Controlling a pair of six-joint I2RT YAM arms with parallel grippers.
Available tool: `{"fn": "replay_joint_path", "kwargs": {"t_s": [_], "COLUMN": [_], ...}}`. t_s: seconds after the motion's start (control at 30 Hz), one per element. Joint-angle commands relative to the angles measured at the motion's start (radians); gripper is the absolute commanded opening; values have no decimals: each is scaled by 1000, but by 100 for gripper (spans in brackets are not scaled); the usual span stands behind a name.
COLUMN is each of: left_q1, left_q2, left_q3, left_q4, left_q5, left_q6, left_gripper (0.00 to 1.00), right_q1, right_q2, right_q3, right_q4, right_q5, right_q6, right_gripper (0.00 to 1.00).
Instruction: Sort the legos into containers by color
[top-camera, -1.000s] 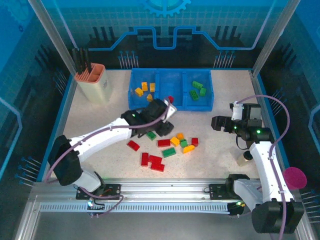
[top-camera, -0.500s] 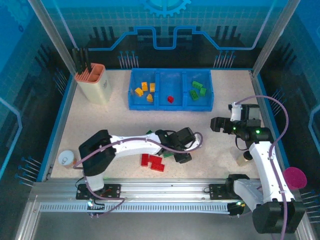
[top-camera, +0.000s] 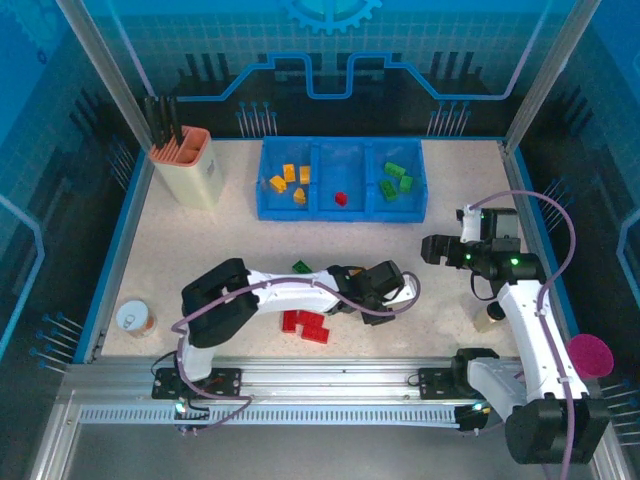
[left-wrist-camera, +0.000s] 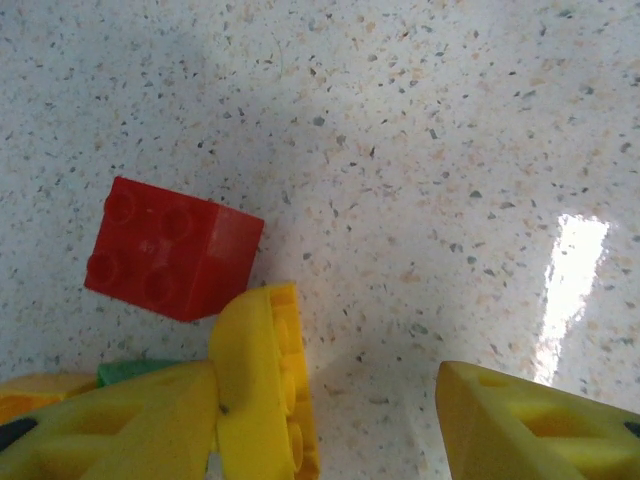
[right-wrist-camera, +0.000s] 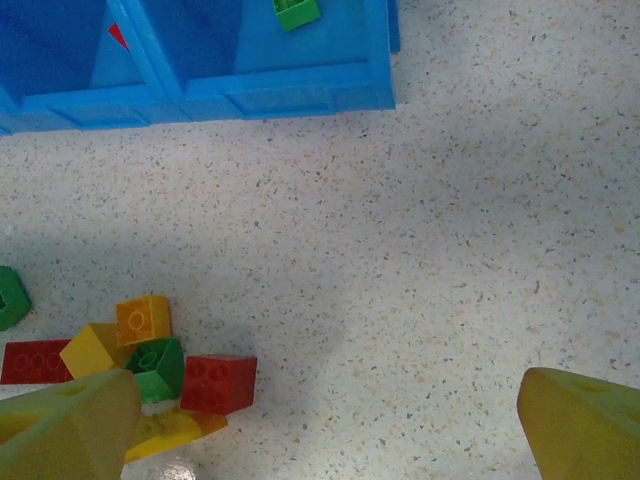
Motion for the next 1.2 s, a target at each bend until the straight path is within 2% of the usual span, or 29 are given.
{"fn": "replay_joint_path", "kwargs": {"t_s": [0.0,0.43,0.7,0.93,1.0,1.17], "left_q1": [-3,-2,0,1,15,96], "left_q2": [49,127,129,83,34,-143], "left_q3": [46,65,55,38,26,13], "left_q4": [6,-53,-63,-104,-122,-169], "left_q5": [-33,-59,-61,-38,-5,158], "left_q6": [26,-37,-66,-119,-148,-189], "left_gripper": [60,50,30,20,18,17], "right_q1": [14,13,13,15,15,17], "right_q2": [7,40,42,44,44,49], "right_q3": [24,21,24,23,20,12], "right_q4": [-2,11,6,8,12,28], "right_q5": [8,6,15,21,21,16], "right_q6": [-13,-16,-16,-16,-13,-5], "right_gripper": [98,98,98,98,98,98]}}
